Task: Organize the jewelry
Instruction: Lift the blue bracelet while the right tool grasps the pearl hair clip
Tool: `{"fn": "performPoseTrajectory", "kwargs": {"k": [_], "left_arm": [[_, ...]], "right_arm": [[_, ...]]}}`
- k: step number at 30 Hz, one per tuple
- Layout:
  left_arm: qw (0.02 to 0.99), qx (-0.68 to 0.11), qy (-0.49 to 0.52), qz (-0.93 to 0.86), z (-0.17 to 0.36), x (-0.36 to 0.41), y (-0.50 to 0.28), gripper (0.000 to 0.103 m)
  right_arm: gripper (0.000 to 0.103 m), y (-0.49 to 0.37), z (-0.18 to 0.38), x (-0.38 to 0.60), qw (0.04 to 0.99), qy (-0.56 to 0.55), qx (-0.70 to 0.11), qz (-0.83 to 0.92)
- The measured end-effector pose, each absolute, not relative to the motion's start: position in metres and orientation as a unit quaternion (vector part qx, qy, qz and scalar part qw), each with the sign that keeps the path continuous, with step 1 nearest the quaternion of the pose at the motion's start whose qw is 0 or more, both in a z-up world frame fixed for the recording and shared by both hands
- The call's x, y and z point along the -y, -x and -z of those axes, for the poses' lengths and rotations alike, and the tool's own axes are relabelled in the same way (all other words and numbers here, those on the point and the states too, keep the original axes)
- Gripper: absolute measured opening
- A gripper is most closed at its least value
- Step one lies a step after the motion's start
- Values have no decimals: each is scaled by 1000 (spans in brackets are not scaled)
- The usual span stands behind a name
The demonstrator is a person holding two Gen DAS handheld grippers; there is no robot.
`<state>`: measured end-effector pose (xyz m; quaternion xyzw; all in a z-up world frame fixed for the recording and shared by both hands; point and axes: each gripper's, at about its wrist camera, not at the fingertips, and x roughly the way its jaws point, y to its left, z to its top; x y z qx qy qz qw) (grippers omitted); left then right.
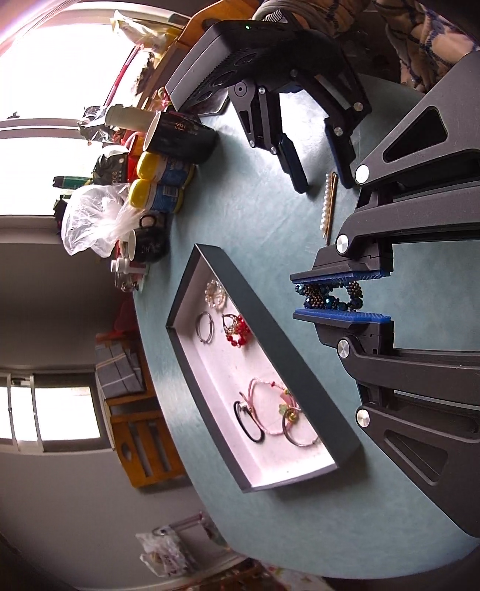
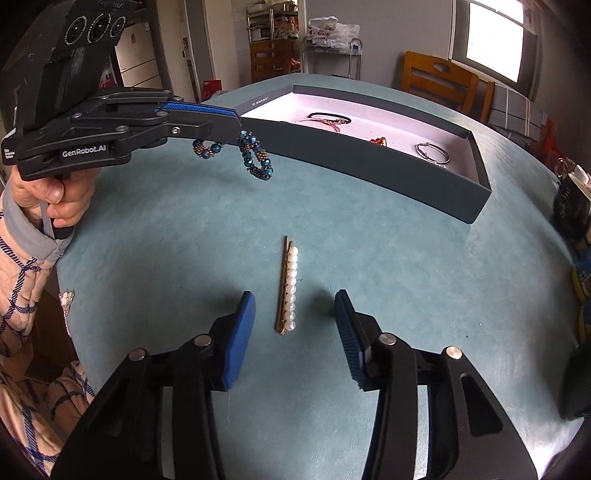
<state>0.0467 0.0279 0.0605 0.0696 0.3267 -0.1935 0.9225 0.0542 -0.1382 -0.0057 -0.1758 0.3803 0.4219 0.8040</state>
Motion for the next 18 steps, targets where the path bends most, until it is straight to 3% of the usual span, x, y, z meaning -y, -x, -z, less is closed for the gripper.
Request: {"fn": "performPoseTrajectory", "kwargs": {"k": [8, 18], "left_arm": [[922, -332, -58, 192, -55, -35, -42, 14], [917, -335, -67, 203, -53, -24, -40, 14]], "right_arm": [[11, -45, 6, 133, 796, 182, -371, -441], [8, -52, -7, 157, 824, 132, -351, -425]]}}
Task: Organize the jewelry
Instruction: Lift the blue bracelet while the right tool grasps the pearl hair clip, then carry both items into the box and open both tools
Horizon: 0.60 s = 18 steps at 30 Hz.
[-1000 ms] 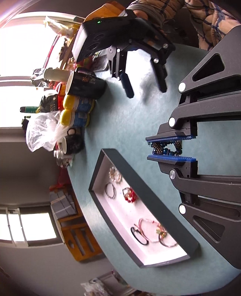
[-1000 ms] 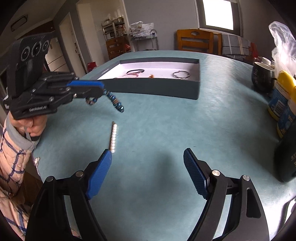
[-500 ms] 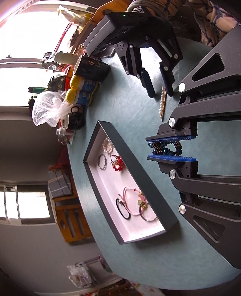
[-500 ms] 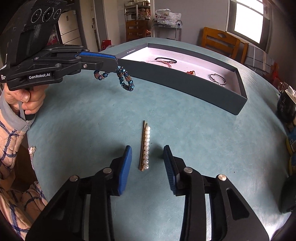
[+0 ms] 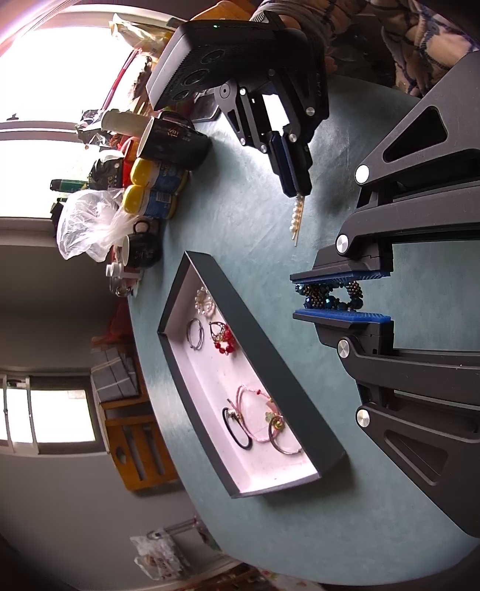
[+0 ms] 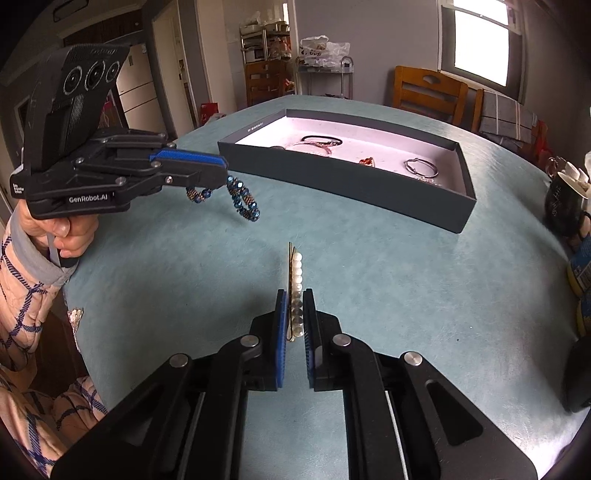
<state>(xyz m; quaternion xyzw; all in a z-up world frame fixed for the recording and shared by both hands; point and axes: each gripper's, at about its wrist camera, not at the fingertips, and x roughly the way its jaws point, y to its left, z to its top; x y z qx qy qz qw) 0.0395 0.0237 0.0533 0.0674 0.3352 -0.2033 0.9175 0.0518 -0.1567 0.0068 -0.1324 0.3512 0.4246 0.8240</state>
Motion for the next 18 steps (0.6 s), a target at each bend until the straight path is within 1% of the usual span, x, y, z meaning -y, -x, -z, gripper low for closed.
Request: {"fn": "performPoseTrajectory", "kwargs": {"k": [6, 18], "left_arm": [[916, -333, -72, 211, -56, -16, -40, 14], [923, -324, -71, 198, -73, -18, -55, 14]], "right_arm": [[8, -61, -19, 174, 839, 96, -334, -418], [8, -79, -38, 186, 856, 97, -312, -401]]}}
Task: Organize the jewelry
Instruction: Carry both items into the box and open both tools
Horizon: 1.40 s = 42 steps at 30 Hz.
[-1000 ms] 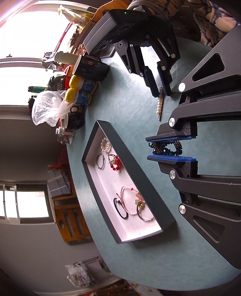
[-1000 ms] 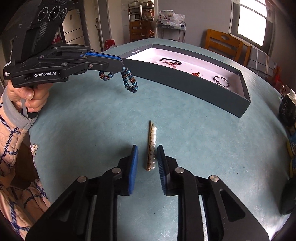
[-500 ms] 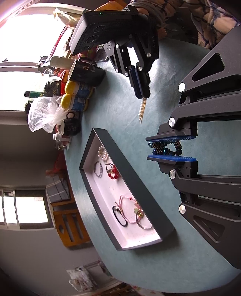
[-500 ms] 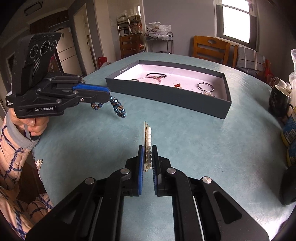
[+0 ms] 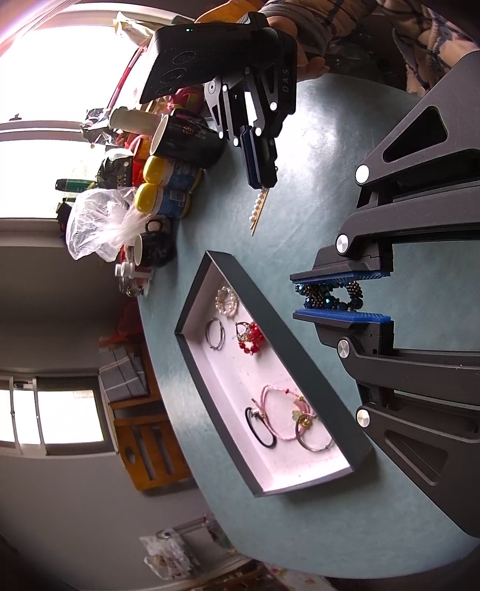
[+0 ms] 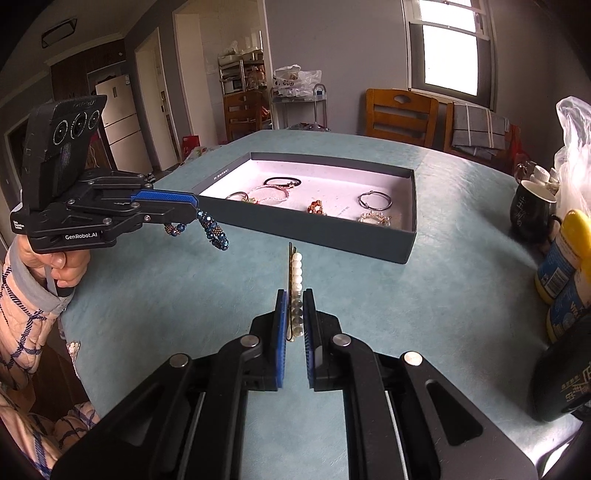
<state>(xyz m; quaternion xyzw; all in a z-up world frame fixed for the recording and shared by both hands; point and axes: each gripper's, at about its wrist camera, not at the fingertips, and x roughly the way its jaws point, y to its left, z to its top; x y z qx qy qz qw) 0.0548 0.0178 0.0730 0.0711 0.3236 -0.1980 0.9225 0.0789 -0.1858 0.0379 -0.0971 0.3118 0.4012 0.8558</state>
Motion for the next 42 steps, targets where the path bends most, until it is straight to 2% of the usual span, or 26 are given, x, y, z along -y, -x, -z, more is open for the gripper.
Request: {"fn": "performPoseTrajectory", "kwargs": {"k": [7, 14, 24, 32, 34, 36, 38, 40, 42], "left_arm": [[928, -314, -76, 188, -95, -20, -84, 14], [932, -321, -68, 155, -102, -27, -147, 14], [916, -382, -51, 112, -74, -32, -244, 14], [893, -434, -72, 94, -46, -24, -265, 14], [894, -432, -74, 91, -45, -24, -261, 19], [898, -427, -68, 86, -46, -26, -255, 33], [902, -418, -64, 83, -50, -29, -248, 38], [908, -407, -60, 78, -55, -33, -240, 51], [914, -395, -57, 68, -61, -34, -232, 68]], "right_arm": [[8, -114, -64, 172, 862, 104, -287, -405], [8, -177, -69, 139, 858, 94, -300, -406], [8, -248, -42, 97, 844, 88, -351, -396], [8, -270, -27, 82, 830, 90, -394, -384], [8, -271, -25, 80, 830, 91, -396, -382], [8, -270, -25, 81, 830, 89, -395, -383], [9, -266, -27, 84, 833, 87, -390, -384], [12, -261, -32, 88, 836, 86, -382, -384], [19, -255, -36, 93, 841, 85, -372, -383]]}}
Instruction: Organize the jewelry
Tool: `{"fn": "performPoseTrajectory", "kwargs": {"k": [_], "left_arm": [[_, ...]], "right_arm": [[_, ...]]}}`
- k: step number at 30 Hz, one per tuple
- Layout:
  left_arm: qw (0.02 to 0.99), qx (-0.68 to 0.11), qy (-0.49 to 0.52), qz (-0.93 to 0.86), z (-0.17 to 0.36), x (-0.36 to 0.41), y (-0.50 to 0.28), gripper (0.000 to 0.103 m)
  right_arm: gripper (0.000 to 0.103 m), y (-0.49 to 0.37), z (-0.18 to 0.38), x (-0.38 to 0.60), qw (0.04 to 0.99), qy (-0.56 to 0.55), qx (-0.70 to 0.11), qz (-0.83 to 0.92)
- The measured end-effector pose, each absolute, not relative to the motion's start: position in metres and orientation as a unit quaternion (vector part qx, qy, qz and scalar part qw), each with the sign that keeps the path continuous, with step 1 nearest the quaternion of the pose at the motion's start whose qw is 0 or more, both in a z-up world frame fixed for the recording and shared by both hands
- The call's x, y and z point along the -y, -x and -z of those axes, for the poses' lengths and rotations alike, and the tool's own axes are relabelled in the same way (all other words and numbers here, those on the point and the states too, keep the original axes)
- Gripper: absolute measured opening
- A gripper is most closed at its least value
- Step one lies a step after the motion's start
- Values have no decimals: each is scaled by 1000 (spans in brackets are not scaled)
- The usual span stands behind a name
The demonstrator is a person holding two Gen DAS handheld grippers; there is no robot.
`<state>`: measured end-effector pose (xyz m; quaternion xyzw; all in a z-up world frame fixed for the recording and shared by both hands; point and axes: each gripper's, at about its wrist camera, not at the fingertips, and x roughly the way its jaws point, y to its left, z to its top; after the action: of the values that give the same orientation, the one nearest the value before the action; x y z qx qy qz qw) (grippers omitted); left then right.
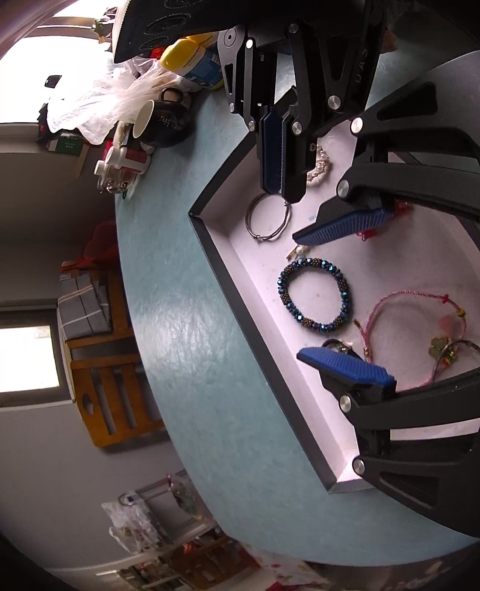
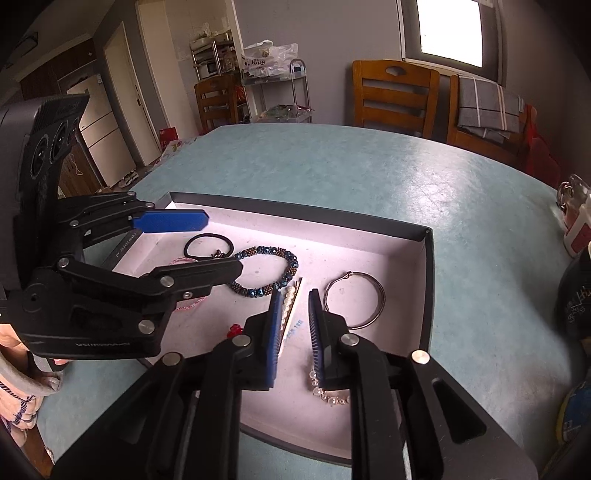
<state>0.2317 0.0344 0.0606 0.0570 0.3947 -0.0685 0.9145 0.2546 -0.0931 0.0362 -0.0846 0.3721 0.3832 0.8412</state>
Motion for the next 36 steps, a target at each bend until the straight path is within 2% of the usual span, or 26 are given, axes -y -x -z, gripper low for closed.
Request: {"fn": "performPoseTrajectory", "kwargs": {"k": [1, 2, 6, 8, 11, 16, 20, 36], "left_arm": [[917, -389, -52, 68, -63, -36, -227, 72], [920, -383, -47, 64, -65, -38, -222, 81], [929, -367, -21, 38, -70, -46, -201, 89], [932, -360, -1, 29, -69, -52, -188, 90], [936, -350, 21, 13, -66, -61, -168, 92], [934, -355, 42, -10, -53, -72, -149, 94], [930, -363, 50, -17, -42, -76, -141, 95], [932, -360, 25, -37, -34, -65, -143, 98]], "right_arm": [[26, -251, -39, 96, 843, 82, -367, -384], [32, -249, -41, 99, 845, 80, -362, -385], [40, -234, -45, 109, 854, 79, -348, -379], [51, -225, -46, 113, 859, 81, -339, -375], [62, -215, -45, 124, 864, 74, -330, -372], [75, -203, -41, 141, 871, 53, -323, -365], [82, -197, -35, 150, 875, 39, -324, -358], [93, -195, -22, 138, 877, 62, -325, -347]]}}
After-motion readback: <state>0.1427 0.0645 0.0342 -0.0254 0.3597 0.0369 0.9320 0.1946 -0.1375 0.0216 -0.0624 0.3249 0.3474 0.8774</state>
